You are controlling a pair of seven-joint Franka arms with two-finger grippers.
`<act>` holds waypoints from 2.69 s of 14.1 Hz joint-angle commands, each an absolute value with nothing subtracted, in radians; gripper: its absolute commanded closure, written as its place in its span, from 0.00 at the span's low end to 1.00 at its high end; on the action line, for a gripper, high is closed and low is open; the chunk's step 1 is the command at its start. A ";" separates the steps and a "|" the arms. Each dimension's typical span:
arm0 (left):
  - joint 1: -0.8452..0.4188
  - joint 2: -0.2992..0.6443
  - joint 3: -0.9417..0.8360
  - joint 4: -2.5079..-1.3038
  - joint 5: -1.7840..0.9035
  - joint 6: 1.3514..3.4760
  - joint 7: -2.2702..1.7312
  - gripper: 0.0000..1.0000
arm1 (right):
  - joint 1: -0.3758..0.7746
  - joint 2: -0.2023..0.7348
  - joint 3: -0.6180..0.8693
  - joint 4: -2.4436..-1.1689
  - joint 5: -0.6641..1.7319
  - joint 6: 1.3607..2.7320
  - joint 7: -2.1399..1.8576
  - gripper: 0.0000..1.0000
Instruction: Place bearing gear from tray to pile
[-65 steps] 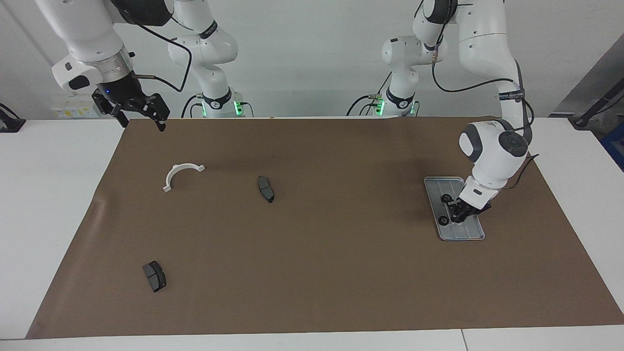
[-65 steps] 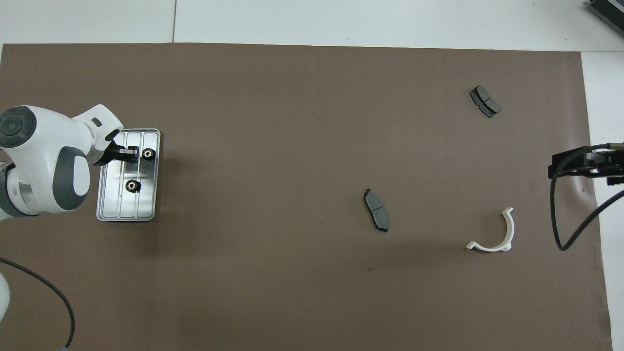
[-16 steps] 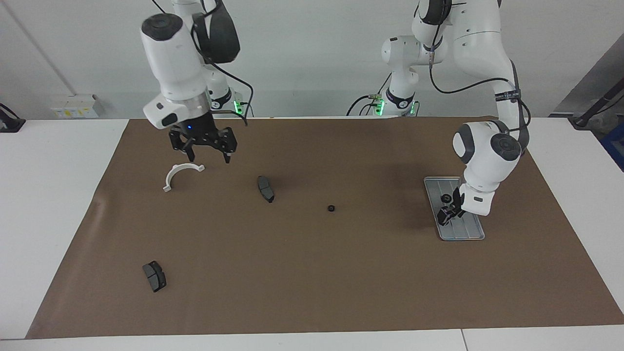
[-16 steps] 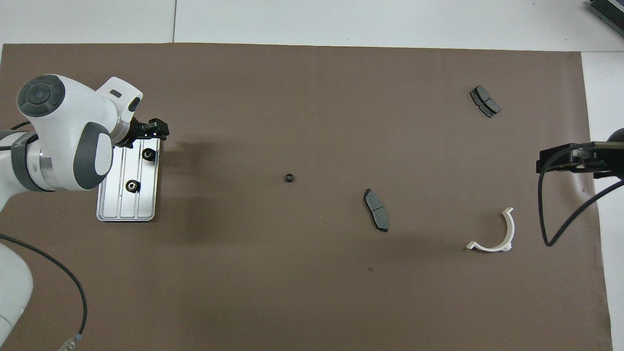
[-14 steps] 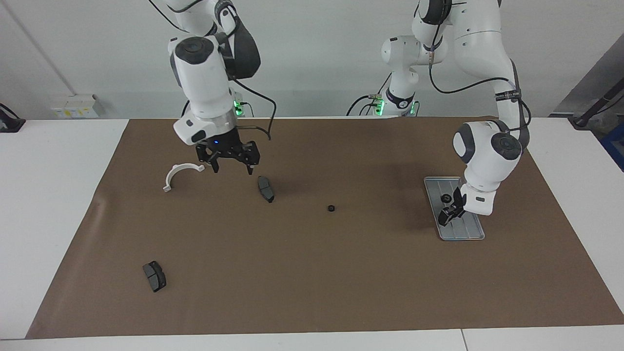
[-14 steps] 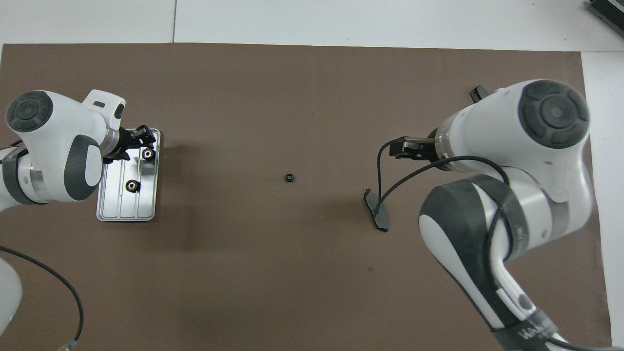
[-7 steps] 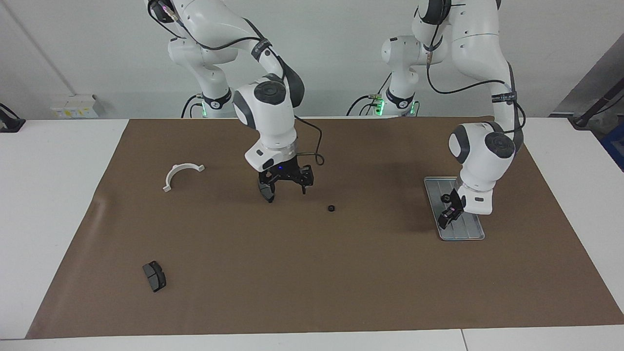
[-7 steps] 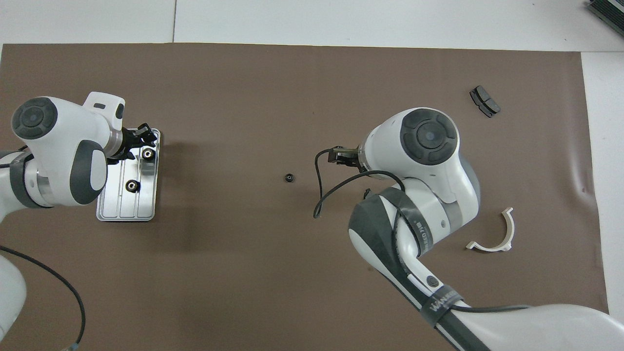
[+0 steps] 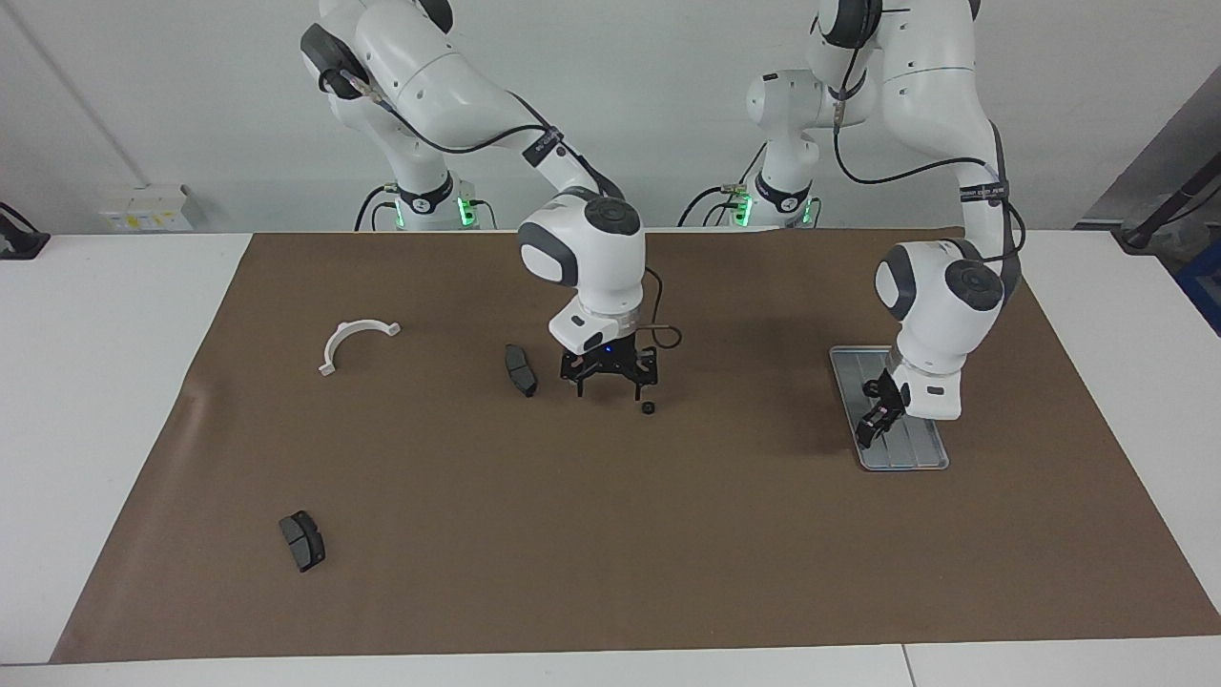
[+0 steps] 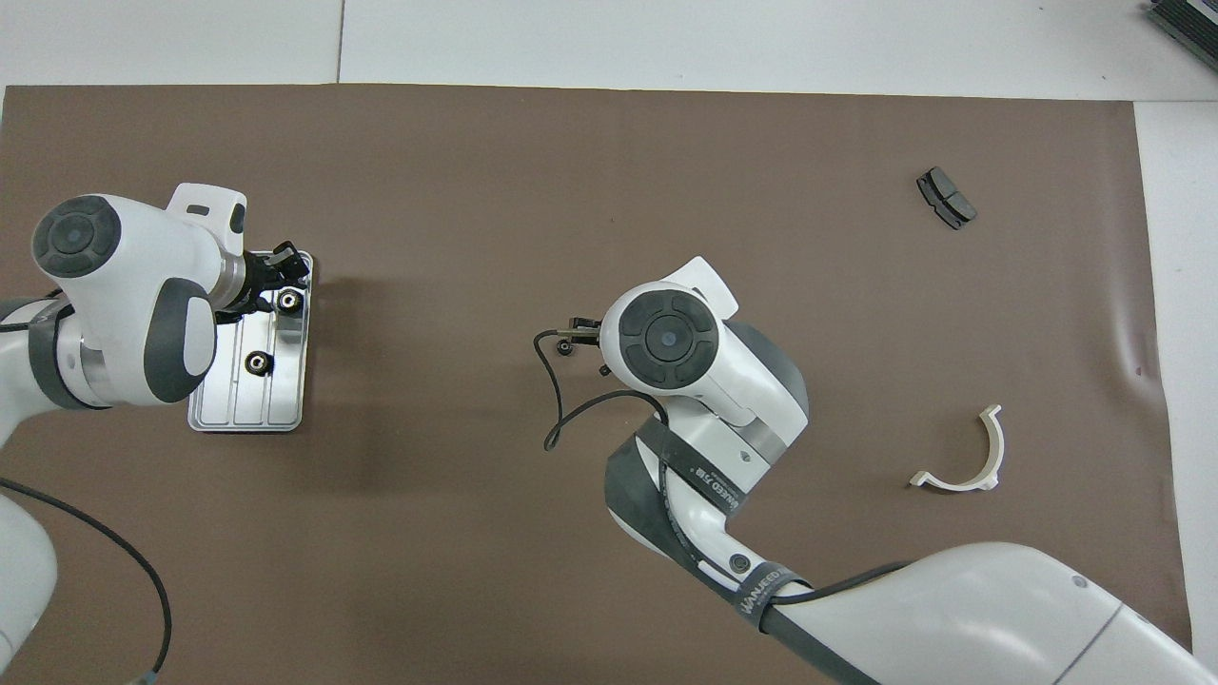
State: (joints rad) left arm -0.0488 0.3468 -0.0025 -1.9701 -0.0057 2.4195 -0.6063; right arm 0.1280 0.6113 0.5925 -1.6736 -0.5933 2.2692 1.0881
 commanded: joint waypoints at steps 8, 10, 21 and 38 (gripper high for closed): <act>-0.057 0.333 0.002 -1.973 -0.002 2.412 -0.624 0.96 | 0.187 0.701 0.621 -1.603 -0.705 2.254 1.129 0.00; -0.055 0.340 0.002 -1.901 -0.002 2.332 -0.624 0.98 | 0.187 0.701 0.621 -1.601 -0.709 2.247 1.129 0.18; -0.095 0.356 -0.011 -1.704 -0.003 2.134 -0.624 0.99 | 0.192 0.701 0.623 -1.603 -0.710 2.269 1.132 0.74; -0.466 0.412 -0.011 -1.670 -0.026 2.267 -0.649 0.98 | 0.153 0.416 0.218 -1.595 -0.183 2.195 0.487 1.00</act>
State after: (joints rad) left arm -0.4070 0.3742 -0.0281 -1.6820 -0.0181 2.2299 -0.6471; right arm 0.1572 0.4388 0.2733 -1.5530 -0.2419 2.1822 0.5804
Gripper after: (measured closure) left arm 0.643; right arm 0.780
